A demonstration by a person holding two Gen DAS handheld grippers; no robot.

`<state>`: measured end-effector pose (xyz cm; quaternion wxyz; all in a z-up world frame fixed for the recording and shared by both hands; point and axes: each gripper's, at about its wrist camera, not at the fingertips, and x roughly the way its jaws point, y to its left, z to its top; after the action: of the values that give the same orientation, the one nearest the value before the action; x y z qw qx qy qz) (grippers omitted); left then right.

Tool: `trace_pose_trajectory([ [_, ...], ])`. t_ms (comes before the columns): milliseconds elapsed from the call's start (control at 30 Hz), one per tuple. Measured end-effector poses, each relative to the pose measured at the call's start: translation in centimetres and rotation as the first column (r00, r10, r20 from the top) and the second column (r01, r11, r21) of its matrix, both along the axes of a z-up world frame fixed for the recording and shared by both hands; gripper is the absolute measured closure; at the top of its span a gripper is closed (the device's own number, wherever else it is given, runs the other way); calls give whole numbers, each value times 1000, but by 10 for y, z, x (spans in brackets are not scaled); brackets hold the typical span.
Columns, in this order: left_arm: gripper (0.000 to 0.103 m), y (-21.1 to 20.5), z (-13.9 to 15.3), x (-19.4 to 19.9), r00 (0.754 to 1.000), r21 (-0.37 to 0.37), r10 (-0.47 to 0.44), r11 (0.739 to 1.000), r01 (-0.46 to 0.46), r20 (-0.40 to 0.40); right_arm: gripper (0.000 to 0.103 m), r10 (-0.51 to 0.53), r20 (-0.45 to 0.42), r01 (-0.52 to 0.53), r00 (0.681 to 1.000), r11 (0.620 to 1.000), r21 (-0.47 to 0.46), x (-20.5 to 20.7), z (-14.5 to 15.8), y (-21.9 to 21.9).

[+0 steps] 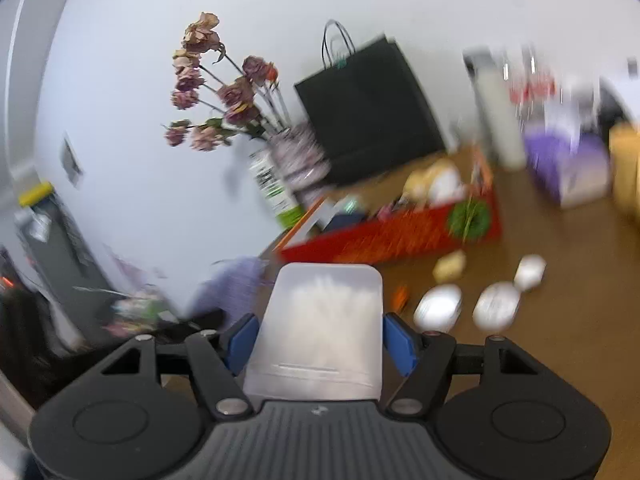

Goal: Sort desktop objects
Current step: 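Carry the purple bag and clear plastic box over the box, then open both grippers to drop the bag and plastic box into the box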

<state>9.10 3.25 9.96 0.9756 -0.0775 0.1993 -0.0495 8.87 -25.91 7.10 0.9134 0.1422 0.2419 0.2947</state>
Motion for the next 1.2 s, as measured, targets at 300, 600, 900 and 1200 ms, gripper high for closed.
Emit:
trace_pose_trajectory([
  [300, 95, -13, 37, 123, 999, -94, -33, 995, 31, -13, 36, -159, 162, 200, 974, 938, -282, 137, 49, 43],
  [600, 95, -10, 20, 216, 996, 59, 14, 998, -9, -87, 36, -166, 141, 212, 976, 876, -433, 227, 41, 63],
  [900, 54, -25, -45, 279, 944, 110, -39, 991, 79, -326, 36, -183, 19, 147, 983, 720, -678, 280, -14, 105],
  [1200, 10, -8, 6, 255, 976, 108, 10, 994, 14, -219, 26, -180, -152, 109, 972, 916, -387, 284, 9, 64],
])
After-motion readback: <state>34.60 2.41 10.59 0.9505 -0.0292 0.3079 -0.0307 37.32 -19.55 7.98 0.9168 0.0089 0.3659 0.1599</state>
